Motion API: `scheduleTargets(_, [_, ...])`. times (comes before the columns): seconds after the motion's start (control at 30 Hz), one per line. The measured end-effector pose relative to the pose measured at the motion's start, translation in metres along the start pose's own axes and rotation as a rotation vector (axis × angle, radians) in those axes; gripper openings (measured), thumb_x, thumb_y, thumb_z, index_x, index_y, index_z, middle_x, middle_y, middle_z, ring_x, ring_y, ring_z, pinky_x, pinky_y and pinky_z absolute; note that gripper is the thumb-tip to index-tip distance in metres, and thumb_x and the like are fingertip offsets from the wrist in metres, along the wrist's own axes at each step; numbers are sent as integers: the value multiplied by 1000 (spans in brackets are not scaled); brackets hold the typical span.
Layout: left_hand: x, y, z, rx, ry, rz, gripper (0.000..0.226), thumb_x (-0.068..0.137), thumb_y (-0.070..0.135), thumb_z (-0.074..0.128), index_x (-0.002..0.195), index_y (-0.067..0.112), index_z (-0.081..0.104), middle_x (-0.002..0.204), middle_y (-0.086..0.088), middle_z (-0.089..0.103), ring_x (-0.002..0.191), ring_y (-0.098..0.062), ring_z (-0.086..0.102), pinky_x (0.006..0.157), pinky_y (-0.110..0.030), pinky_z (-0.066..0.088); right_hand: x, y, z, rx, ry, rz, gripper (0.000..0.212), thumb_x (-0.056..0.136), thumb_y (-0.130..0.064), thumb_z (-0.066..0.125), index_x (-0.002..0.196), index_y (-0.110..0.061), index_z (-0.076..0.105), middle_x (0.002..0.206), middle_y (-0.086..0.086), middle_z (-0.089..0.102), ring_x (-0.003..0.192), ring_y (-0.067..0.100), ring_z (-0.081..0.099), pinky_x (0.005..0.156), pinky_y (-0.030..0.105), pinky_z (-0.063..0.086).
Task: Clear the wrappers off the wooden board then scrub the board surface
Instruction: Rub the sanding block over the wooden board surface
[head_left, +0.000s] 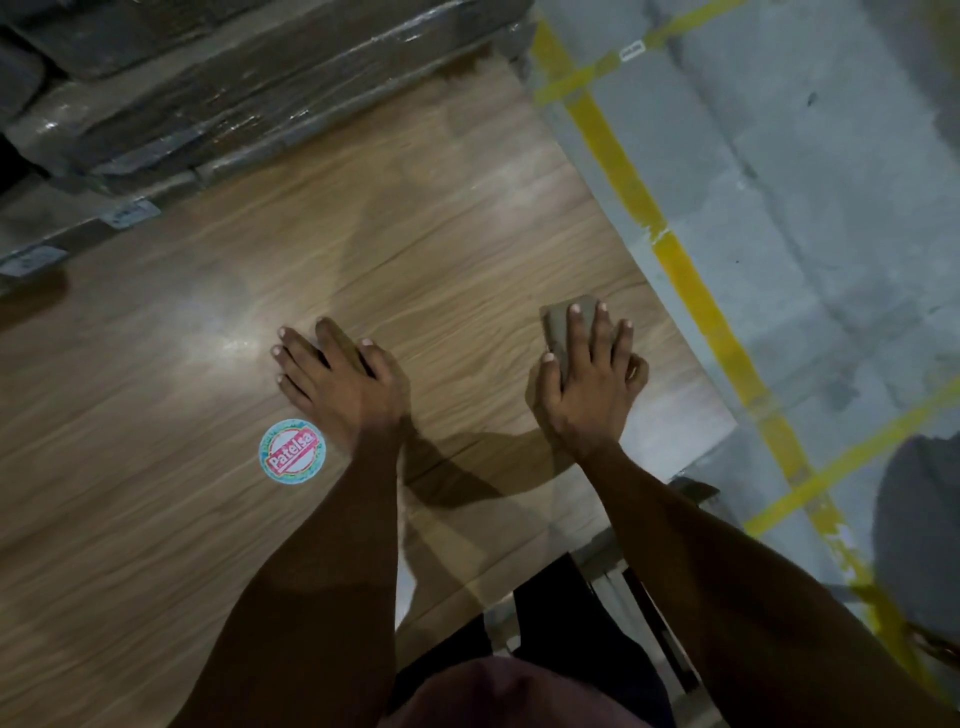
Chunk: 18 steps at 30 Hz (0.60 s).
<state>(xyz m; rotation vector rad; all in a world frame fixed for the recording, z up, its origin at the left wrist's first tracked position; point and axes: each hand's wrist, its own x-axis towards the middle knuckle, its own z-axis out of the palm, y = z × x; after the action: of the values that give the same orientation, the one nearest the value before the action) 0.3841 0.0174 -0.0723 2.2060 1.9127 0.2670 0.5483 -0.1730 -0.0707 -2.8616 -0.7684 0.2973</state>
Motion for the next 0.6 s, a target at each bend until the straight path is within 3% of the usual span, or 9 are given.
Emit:
scheduleTargets(0.3, [-1, -2, 5, 24, -11, 28, 60, 102, 47, 37, 151, 13, 41, 164, -22, 27, 153, -42, 24, 123, -54, 19, 3, 0, -1, -10, -65, -132, 66, 100, -55, 38, 162, -40, 21, 171, -2, 17, 157, 33, 12, 109, 65, 21])
scheduleTargets(0.47, [-18, -2, 9, 36, 19, 187, 57, 100, 40, 47, 146, 7, 47, 157, -24, 39, 148, -45, 32, 120, -56, 26, 4, 2, -1, 35, -80, -168, 63, 102, -56, 35, 162, -42, 18, 172, -5, 14, 158, 32, 9, 111, 69, 17])
scheduleTargets(0.6, [-78, 28, 5, 12, -117, 142, 70, 93, 44, 49, 154, 11, 39, 164, -22, 29, 153, -40, 24, 122, -54, 21, 2, -2, -2, 56, -77, -147, 60, 104, -50, 34, 162, -40, 19, 172, -5, 13, 158, 31, 9, 112, 67, 17])
